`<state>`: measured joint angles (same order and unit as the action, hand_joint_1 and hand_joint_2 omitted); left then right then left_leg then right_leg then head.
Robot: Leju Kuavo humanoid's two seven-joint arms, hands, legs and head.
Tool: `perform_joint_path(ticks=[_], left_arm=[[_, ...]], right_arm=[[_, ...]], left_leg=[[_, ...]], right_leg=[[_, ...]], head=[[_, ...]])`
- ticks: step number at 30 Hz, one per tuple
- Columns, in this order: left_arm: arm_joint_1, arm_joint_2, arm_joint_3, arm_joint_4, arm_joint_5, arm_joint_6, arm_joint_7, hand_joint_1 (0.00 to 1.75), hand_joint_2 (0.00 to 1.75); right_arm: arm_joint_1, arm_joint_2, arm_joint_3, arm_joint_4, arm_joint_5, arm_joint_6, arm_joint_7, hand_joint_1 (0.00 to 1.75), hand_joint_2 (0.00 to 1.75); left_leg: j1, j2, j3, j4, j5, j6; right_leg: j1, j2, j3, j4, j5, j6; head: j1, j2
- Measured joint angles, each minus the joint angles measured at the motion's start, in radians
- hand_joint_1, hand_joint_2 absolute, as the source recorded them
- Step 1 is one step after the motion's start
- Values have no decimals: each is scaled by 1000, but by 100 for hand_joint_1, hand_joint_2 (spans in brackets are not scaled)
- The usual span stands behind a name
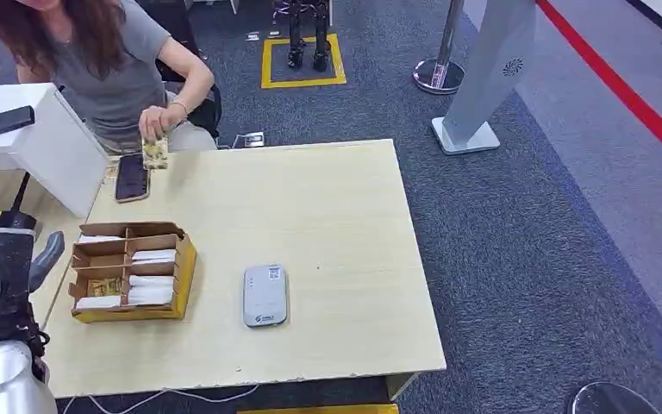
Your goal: Pass the card to the sensor for recognition and then transmit it.
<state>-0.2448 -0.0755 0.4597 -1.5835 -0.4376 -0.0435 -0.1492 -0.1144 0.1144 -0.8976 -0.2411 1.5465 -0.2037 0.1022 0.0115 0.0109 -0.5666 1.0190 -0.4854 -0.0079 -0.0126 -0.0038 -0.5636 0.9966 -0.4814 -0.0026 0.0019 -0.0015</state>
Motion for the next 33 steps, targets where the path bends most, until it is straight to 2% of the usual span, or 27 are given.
perform_joint_path(ticks=[8,12,19,28,33], left_arm=[[11,-7,0,-25,-3,1,0,0,175],[33,-13,-1,-59,-22,3,-22,0,175],[130,-31,-59,-186,-135,35,-44,0,175],[272,-45,-124,-306,-173,79,-85,0,175],[334,-48,-153,-354,-301,132,-84,0,175]], right_arm=[[0,0,0,0,0,0,0,0,0],[4,0,-2,0,-4,-7,-3,0,0],[28,0,-21,1,-30,-24,-11,0,0],[39,1,-53,1,-49,-29,1,0,0],[42,3,-69,1,-54,-36,3,0,0]], left_leg=[[0,0,0,0,0,0],[0,0,0,0,0,0],[0,0,0,0,-1,1],[0,1,0,0,-1,1],[0,0,0,0,-1,1]], right_leg=[[0,0,0,0,0,0],[0,0,0,0,0,0],[0,0,0,-1,-1,0],[0,0,0,-1,0,0],[0,0,0,-1,-1,0]], head=[[0,0],[0,0],[0,0],[0,0],[0,0]])
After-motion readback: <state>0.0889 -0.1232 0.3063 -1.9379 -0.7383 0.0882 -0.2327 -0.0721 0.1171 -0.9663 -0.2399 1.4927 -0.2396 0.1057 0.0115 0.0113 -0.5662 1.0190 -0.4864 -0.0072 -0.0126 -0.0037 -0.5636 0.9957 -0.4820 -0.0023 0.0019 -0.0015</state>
